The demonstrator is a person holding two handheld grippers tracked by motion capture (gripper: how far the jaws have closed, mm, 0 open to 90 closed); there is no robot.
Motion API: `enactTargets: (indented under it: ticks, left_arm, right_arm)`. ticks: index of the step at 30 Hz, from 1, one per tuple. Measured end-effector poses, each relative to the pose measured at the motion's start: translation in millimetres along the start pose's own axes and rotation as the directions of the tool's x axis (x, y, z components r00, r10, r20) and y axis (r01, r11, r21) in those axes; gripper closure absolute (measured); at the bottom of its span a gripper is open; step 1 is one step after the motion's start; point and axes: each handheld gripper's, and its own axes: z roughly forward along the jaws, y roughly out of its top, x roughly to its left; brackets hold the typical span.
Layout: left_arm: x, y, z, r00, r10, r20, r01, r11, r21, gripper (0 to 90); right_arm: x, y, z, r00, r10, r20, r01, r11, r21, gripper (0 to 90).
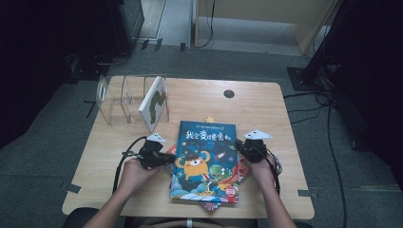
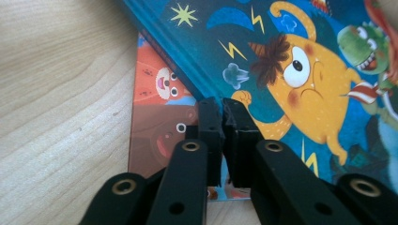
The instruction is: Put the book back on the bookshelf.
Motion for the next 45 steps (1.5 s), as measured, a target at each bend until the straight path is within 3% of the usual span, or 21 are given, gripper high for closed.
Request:
enactTargets:
  ticks: [6,13,16,22,30,38,41,45]
  left_arm:
    - [0.2,-5.6,-2.3,0.9988,-0.034,0.036,0.034,0.9994,0.003,90.0]
    - [-9.2,-13.7,-5.3,0.9995,-0.028,0.011,0.028,0.9996,-0.008,90.0]
    - [-9.4,-15.4,-6.3,0.9973,-0.070,0.021,0.071,0.9975,-0.008,88.7]
    - [-15.2,-18.1,-6.6,0.9976,-0.069,-0.004,0.069,0.9974,-0.020,89.0]
    - [-23.4,-21.0,-5.2,0.9976,-0.068,0.014,0.068,0.9976,-0.013,89.1]
    - [-34.9,-20.8,-0.1,0.9990,-0.038,0.025,0.038,0.9992,-0.012,88.7]
    - [-35.4,-18.2,0.7,0.9984,-0.049,0.029,0.050,0.9979,-0.041,88.8]
    - [-33.2,-15.8,1.8,0.9970,-0.058,0.050,0.060,0.9975,-0.037,88.8]
  right_arm:
    - [0.3,4.5,6.3,1.0000,0.005,-0.007,-0.005,1.000,-0.008,90.0]
    - [3.7,13.8,16.5,0.9999,-0.014,-0.003,0.014,1.000,-0.006,90.0]
    - [4.3,15.4,20.7,0.9998,-0.019,-0.011,0.019,1.000,-0.020,90.0]
    - [5.1,22.7,26.3,0.9999,-0.001,-0.011,0.001,1.000,-0.004,90.0]
    - [9.1,29.4,34.1,0.9994,-0.028,0.019,0.028,1.000,-0.005,90.0]
    - [4.5,30.4,36.7,0.9999,0.001,0.017,-0.001,1.000,-0.016,90.0]
    - [2.5,31.1,37.2,0.9997,0.015,0.018,-0.014,1.000,-0.016,90.0]
    - [2.2,31.0,37.7,0.9994,0.016,0.029,-0.015,1.000,-0.021,90.0]
